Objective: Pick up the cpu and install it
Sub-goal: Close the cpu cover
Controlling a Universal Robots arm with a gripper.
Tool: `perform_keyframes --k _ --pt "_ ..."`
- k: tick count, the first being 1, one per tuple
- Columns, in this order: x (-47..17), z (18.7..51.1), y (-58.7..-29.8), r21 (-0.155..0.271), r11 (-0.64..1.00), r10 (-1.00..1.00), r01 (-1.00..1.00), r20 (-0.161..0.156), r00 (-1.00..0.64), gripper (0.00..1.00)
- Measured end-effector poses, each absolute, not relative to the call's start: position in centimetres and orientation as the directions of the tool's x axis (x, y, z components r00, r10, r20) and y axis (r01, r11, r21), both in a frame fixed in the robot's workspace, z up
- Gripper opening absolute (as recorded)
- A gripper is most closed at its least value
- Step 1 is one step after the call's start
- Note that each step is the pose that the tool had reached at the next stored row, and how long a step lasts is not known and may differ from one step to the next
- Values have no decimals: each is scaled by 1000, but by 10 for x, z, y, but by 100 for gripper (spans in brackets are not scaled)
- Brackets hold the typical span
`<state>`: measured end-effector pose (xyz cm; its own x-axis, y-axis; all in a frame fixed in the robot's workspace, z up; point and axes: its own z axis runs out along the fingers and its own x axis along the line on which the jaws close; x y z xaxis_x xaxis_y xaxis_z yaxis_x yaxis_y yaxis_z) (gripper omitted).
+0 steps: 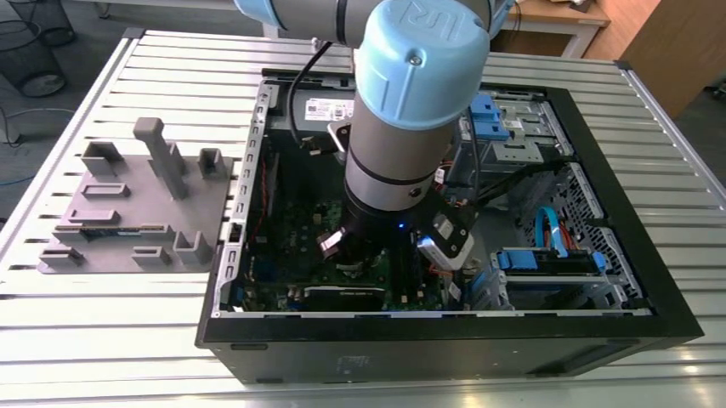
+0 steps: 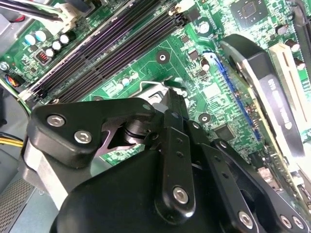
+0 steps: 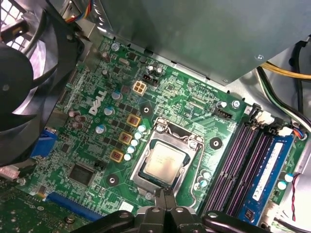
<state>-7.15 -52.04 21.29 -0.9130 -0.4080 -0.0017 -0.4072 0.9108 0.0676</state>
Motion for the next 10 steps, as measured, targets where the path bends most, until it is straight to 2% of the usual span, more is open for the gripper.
perform_keyframes --k 10 --pt "-71 222 -517 67 911 -408 -407 -2 -913 11"
